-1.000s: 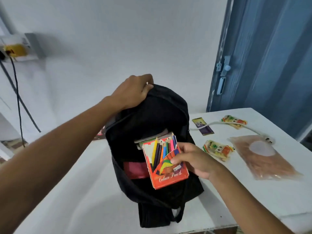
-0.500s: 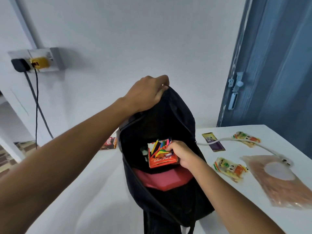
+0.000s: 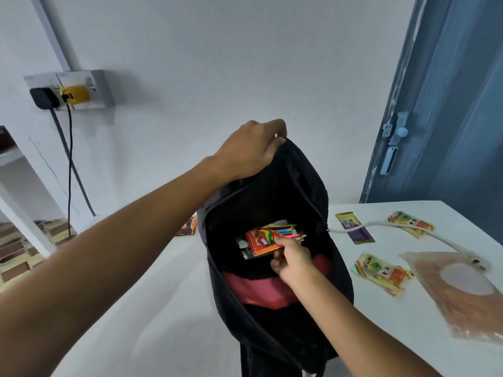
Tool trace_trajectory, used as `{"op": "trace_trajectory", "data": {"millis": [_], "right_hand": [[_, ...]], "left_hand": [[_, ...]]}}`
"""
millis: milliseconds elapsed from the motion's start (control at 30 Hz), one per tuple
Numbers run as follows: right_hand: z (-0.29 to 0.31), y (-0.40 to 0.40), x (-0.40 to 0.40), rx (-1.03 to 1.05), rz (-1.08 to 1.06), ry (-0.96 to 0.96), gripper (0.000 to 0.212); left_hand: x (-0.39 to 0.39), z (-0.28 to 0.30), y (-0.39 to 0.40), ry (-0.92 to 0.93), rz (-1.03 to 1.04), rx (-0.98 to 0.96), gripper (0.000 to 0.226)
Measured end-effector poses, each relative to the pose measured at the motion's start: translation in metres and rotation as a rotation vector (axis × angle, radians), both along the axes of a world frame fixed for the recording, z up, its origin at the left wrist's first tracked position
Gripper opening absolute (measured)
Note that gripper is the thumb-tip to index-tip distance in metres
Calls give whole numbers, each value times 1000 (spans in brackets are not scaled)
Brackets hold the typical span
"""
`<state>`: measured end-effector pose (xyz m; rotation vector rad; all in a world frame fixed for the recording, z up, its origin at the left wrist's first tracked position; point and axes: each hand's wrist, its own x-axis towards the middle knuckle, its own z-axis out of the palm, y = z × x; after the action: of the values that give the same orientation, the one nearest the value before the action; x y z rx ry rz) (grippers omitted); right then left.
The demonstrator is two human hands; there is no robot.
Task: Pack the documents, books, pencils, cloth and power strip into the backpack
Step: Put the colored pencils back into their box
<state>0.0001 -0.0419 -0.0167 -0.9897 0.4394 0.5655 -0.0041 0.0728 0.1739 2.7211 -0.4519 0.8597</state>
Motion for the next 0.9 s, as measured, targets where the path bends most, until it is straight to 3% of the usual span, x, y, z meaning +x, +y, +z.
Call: {"op": "trace_trajectory", "data": {"millis": [233,300,433,500,533,633,667,700,800,900], "right_hand": [[1,19,-20,264,-92,87,13],[2,20,-24,273,38,97,18],[14,4,-33,29,526,-8,9],[24,-5,-33,-220,683,-237,9],[26,-9,-31,-408,698,-442,7],[21,-15,-13,-1120,438,-1376,11],[20,-17,-6,-1243,410,-1585,13],[19,-19,3,-1308,487,-1673,19],[11,-22,26,-1342,834,-1660,43],[5,-18,36,-1393,983,-1670,51]], "left_hand": [[-2,-3,-1,33,12,-41,14],[-2,-3,-1,35,12,-42,14],[-1,-4,0,33,13,-45,15],[0,-5,-1,25,8,-45,15],[1,-5,-1,24,7,-47,15],[2,-5,-1,32,13,-57,15],[2,-5,-1,32,13,-61,15],[3,-5,-1,33,13,-67,15],[2,-4,-3,35,11,-80,16],[0,-1,-4,18,0,-93,16]]}}
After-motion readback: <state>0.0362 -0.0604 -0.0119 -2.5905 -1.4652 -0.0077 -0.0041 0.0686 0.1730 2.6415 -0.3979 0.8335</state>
